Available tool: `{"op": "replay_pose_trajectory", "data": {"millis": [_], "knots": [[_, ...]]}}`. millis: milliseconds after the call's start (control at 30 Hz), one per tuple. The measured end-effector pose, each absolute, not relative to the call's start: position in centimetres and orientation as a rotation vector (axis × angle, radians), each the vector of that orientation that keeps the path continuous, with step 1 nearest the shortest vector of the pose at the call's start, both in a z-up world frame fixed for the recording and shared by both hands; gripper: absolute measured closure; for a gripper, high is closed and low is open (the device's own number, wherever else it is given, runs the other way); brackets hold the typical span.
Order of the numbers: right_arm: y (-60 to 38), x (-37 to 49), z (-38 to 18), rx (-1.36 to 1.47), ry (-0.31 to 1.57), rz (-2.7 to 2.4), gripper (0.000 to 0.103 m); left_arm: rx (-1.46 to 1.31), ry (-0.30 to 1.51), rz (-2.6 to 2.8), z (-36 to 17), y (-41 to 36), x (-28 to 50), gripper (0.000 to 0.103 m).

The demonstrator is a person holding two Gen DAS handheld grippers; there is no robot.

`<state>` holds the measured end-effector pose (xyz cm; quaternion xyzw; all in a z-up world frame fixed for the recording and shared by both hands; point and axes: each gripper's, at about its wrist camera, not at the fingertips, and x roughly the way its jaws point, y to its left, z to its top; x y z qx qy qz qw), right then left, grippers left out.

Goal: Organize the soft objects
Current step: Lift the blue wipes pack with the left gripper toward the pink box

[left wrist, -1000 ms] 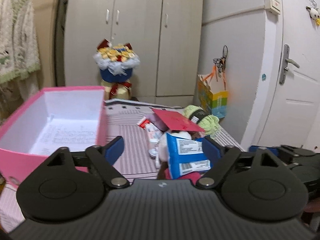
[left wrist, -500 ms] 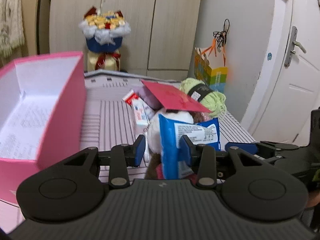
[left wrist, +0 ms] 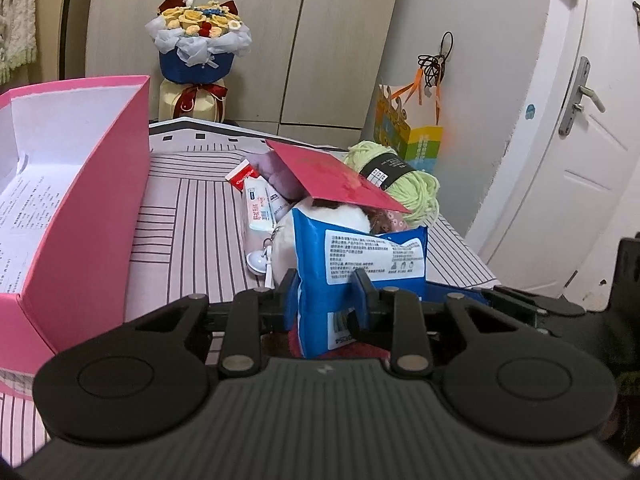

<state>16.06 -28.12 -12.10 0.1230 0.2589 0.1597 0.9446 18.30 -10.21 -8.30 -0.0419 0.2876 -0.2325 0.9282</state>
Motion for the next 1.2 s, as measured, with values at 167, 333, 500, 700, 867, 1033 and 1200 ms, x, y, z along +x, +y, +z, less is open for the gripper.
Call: {"op": "replay_pose_trajectory", "data": {"millis": [167, 333, 500, 700, 867, 1033, 1200], "knots": [[-27.6, 15.2, -11.3, 0.246, 0.508, 0.298, 0.017, -0.076, 0.574, -0.476, -7.6, -10.6, 17.5, 0.076], [-26.9, 14.5, -9.6, 0.201, 0.5, 0.293, 0.015, -0.069, 0.56, -0.488, -6.3, -10.4, 16.6, 0.076], [-26.1, 13.4, -8.3, 0.201, 0.514, 0.285, 0.01, -0.1, 0.587, -0.509, -5.2, -9.5, 15.8, 0.076], [-24.7, 11.5, -7.3, 0.171, 0.526, 0.283, 0.009, -0.154, 0.637, -0.529, -4.4, -7.5, 14.7, 0.075], [-23.3, 10.5, -6.4, 0.138, 0.582, 0.261, 0.009, -0.215, 0.716, -0.555, -4.0, -6.0, 14.1, 0.076], [-22.0, 9.5, -5.7, 0.1, 0.623, 0.279, 0.009, -0.234, 0.761, -0.567, -3.9, -4.3, 13.3, 0.076], [-20.3, 8.3, -5.2, 0.072, 0.656, 0.305, 0.009, -0.231, 0.776, -0.563, -3.4, -2.7, 12.0, 0.076]]}}
